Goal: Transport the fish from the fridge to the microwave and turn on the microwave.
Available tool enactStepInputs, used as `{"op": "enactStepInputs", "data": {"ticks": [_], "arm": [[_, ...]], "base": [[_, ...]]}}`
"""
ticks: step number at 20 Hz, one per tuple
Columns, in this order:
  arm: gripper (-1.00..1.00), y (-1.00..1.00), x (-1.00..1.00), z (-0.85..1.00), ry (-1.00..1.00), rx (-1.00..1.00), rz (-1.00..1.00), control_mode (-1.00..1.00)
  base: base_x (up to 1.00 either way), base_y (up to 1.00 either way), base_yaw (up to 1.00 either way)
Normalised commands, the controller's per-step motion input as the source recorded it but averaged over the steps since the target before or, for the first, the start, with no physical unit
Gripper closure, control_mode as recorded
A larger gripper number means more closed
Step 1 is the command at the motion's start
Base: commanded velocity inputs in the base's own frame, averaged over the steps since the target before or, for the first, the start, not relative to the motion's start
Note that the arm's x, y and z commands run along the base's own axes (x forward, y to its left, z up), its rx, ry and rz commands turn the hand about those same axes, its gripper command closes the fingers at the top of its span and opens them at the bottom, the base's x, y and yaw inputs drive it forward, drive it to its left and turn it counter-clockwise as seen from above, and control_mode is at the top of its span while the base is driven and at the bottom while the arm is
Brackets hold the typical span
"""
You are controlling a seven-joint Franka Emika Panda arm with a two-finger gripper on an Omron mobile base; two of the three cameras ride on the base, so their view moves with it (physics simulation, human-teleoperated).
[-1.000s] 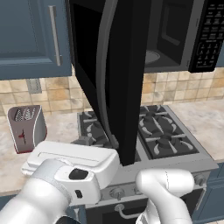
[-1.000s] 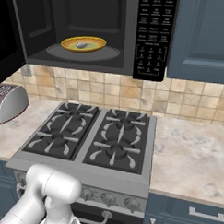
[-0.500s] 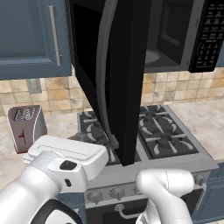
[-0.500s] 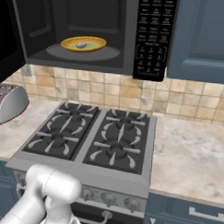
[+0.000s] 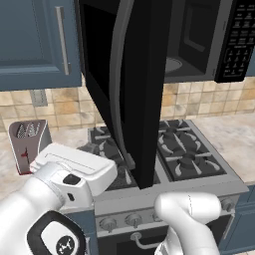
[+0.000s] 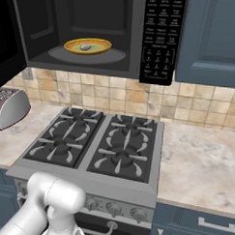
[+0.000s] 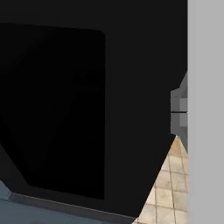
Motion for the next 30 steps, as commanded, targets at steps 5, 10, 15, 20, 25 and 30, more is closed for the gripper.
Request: {"op": "enactStepInputs", "data": {"ticks": [5, 10, 15, 20, 25, 30], "arm": [[1.00, -0.04, 0.10, 0.00, -0.07, 0.00, -0.10, -1.00], [1.00, -0.41, 0.00, 0.05, 0.00, 0.00, -0.11, -1.00], [1.00, -0.55, 0.00, 0.22, 0.00, 0.00, -0.06, -1.00], [1.00, -0.55, 0.00, 0.28, 0.00, 0.00, -0.01, -1.00], [1.00, -0.56, 0.18, 0.31, 0.00, 0.00, 0.00, -1.00], [1.00, -0.58, 0.42, 0.09, 0.00, 0.00, 0.00, -1.00]], "base": [[0.00, 0.00, 0.00], [0.00, 0.00, 0.00], [0.00, 0.00, 0.00], [0.00, 0.00, 0.00], [0.00, 0.00, 0.00], [0.00, 0.00, 0.00]]}}
